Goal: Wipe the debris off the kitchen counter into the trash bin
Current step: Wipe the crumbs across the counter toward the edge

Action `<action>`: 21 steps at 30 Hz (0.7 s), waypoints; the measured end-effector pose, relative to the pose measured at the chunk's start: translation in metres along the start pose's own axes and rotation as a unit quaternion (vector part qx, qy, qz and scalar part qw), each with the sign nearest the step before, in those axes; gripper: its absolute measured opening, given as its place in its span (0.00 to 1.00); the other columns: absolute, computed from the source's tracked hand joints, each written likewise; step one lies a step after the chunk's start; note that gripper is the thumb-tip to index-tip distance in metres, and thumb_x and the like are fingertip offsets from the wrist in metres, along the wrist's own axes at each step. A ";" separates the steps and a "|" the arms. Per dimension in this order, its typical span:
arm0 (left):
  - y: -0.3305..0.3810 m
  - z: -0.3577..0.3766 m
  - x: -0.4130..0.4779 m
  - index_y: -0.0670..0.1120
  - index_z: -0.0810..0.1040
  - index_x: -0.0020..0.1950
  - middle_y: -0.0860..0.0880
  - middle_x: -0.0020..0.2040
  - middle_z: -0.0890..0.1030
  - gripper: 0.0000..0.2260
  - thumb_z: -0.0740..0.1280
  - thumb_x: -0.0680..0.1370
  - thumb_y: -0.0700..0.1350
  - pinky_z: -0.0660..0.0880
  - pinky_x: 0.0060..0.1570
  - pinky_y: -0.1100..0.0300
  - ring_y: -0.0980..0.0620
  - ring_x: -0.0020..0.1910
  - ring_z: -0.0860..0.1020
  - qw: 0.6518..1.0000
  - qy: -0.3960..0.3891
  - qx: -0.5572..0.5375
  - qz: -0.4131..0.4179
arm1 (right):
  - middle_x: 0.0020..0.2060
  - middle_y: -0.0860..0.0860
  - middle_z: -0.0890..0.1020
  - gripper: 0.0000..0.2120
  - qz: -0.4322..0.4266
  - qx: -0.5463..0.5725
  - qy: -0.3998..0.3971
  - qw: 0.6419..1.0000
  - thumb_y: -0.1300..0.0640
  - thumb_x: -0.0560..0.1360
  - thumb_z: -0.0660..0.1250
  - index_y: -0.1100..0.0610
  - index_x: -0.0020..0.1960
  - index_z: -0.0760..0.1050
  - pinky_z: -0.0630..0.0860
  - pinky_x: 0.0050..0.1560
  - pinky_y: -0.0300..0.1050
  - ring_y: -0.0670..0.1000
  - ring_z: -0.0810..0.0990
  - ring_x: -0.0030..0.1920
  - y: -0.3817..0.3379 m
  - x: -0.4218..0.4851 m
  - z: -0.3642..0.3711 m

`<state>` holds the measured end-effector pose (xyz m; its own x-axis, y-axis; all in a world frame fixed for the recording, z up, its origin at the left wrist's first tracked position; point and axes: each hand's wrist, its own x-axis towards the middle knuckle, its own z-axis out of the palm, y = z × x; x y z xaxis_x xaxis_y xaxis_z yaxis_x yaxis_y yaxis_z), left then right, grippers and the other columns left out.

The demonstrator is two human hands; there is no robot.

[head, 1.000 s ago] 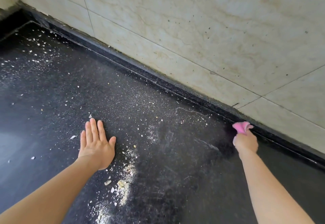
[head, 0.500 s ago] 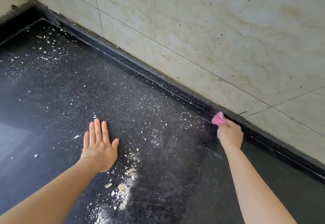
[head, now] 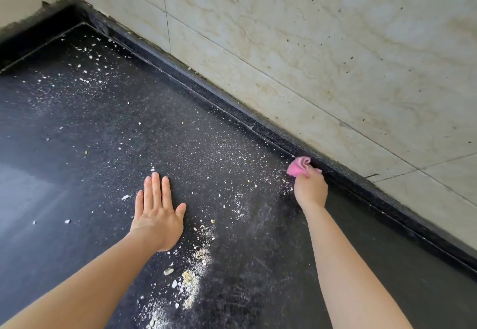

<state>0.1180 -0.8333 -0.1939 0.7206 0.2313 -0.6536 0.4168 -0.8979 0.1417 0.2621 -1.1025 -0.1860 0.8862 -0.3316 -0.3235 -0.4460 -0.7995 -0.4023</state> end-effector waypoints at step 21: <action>-0.006 0.008 0.007 0.40 0.21 0.68 0.42 0.67 0.20 0.30 0.36 0.80 0.57 0.31 0.72 0.47 0.44 0.72 0.25 1.000 0.012 -0.020 0.014 | 0.55 0.55 0.76 0.19 0.075 0.074 -0.013 0.994 0.59 0.80 0.50 0.47 0.65 0.71 0.67 0.47 0.43 0.56 0.74 0.50 0.013 -0.045 0.011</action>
<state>0.1163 -0.8286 -0.2051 0.7454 0.2152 -0.6309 0.4177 -0.8884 0.1904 0.2154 -1.0926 -0.1861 0.8053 -0.4277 -0.4106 -0.5888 -0.6583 -0.4691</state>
